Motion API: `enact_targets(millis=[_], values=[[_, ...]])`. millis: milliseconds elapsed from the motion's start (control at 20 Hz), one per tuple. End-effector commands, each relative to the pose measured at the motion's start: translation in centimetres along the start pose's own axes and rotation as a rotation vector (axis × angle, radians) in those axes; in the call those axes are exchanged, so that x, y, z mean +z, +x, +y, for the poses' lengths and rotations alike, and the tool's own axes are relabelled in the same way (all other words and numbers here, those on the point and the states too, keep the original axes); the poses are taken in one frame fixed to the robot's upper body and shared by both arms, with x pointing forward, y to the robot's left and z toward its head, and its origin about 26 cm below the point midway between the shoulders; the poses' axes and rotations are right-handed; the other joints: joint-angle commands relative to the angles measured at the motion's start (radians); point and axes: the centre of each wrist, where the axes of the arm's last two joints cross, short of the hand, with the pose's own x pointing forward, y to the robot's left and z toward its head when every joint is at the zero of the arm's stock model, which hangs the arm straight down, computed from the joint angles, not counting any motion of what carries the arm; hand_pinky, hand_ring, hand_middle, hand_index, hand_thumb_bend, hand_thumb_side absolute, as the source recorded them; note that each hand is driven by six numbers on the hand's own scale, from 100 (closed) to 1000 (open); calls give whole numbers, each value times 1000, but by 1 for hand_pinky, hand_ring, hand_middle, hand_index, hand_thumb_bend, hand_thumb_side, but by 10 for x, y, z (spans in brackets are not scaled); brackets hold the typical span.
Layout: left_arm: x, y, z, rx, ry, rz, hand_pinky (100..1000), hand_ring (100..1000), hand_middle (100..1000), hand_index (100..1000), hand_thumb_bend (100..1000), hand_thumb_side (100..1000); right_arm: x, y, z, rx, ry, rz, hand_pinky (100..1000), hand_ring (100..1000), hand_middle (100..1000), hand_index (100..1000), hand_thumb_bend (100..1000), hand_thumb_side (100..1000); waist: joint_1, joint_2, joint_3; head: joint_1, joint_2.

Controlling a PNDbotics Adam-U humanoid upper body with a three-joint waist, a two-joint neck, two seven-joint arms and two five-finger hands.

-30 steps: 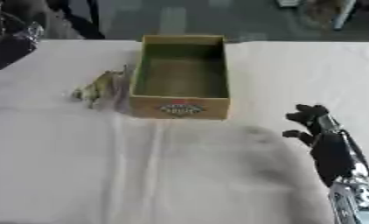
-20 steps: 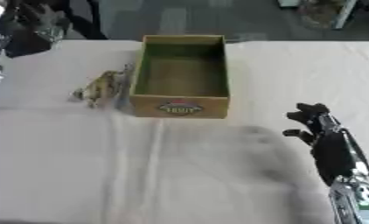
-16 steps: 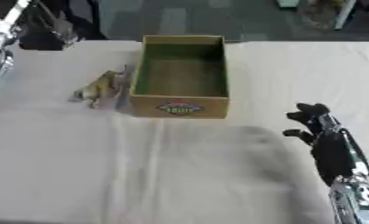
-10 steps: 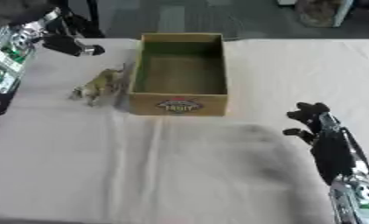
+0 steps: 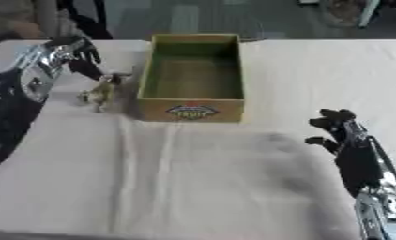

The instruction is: Pick up objects on the table and place them in the box.

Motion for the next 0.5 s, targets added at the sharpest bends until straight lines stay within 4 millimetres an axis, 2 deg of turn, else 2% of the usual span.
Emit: enact_targets(millis=[50,500], values=[[-2,-1,8,-19,16,17,498,483,510,648,791,423,-3,6,-1,15,11,-13,589,815,607,762,100,741,2,-19,-2,4,7],[-6,-4,-2,-76,11,62,517,521,549,678,825,417,-3,5,-1,17,11,-11,590,815,607,762,100,741,7,-18,-7,4,6]])
